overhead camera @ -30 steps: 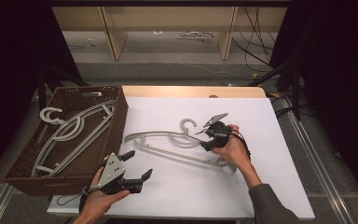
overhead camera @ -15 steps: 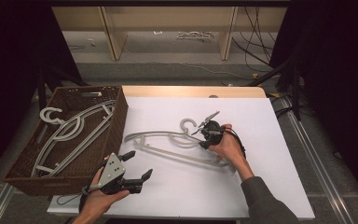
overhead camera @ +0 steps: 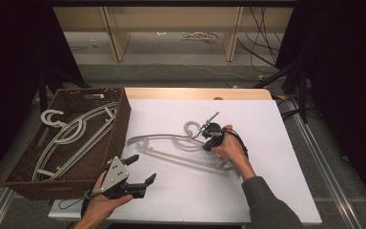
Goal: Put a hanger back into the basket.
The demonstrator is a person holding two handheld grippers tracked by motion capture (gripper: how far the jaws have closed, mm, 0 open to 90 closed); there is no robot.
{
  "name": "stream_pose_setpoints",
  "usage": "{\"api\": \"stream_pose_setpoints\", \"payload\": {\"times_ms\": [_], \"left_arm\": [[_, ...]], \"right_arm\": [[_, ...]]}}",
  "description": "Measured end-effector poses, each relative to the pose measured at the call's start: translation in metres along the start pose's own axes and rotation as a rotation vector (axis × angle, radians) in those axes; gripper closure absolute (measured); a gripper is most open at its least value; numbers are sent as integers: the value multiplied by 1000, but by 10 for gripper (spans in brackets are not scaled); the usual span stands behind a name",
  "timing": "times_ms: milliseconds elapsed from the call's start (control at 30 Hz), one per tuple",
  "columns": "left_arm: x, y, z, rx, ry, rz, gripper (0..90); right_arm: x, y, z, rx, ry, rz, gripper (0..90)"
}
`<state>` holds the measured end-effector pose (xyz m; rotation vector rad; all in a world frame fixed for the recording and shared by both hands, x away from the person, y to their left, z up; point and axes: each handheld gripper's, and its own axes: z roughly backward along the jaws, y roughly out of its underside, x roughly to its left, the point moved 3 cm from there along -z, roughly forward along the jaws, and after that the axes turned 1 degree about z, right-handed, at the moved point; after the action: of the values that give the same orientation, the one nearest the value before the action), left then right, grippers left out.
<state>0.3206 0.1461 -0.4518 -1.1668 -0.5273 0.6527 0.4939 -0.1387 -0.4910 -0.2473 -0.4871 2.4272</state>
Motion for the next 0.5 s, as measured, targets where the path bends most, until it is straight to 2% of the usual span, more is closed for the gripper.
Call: {"api": "stream_pose_setpoints", "payload": {"times_ms": [67,133,200,267,400,500], "left_arm": [[0,0,0,5,-2,1,175],[1,0,1,7,-3,-1,176],[1,0,1,6,-3,0,178],[1,0,1,6,-3,0,182],[3,0,2,6,-10,3,183],[5,0,2,6,-18,11,185]], "right_arm": [[1,-1,0,7,-4,30,796],[4,-3,0,18,14,83,809],[8,-3,1,23,24,112,816],[10,-3,3,12,21,142,816],[16,-3,18,-23,54,200,817],[19,0,30,-49,87,224,817]]}}
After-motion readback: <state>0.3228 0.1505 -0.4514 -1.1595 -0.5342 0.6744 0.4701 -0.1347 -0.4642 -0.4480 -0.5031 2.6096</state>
